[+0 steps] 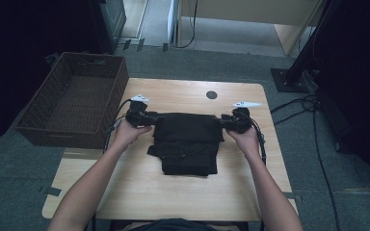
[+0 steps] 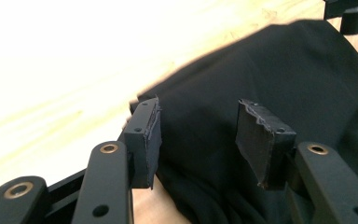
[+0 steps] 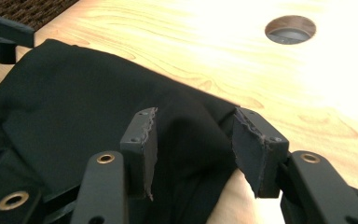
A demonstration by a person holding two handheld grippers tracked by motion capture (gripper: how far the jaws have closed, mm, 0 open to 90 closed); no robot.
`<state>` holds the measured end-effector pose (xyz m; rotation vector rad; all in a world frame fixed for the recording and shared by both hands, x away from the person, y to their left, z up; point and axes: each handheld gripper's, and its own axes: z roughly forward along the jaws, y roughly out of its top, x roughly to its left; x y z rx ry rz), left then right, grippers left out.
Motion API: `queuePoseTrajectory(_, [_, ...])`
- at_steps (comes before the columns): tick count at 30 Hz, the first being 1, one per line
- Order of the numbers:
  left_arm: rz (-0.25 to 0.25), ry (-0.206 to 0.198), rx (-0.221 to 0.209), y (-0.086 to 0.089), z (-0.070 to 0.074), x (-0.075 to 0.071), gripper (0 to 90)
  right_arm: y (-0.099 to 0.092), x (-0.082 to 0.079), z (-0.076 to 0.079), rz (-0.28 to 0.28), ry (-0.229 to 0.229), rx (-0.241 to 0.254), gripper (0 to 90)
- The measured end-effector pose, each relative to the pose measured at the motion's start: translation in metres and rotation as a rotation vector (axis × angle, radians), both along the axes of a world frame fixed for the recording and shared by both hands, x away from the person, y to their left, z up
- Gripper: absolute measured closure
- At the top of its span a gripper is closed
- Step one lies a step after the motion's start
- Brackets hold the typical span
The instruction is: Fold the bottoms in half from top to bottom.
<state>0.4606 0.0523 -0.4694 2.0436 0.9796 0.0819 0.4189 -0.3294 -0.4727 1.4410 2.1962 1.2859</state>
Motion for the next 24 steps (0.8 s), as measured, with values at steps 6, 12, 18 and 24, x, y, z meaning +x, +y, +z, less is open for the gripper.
queuePoseTrajectory(6, [-0.001,0.007,-0.013,-0.006,-0.001,0.015,49.3,0.012,0.016,0.002,0.034,-0.01,-0.024,48.7])
queuePoseTrajectory(12, [-0.035,0.026,0.051,-0.016,-0.014,0.019,48.9,0.027,0.026,-0.013,0.079,0.041,-0.059,48.5])
queuePoseTrajectory(18, [-0.057,0.023,0.055,-0.016,-0.024,0.012,57.9,0.034,0.018,-0.024,0.094,0.047,-0.074,61.2])
queuePoseTrajectory(24, [-0.077,0.012,0.075,-0.017,-0.034,0.005,70.6,0.043,0.014,-0.033,0.101,0.059,-0.108,76.9])
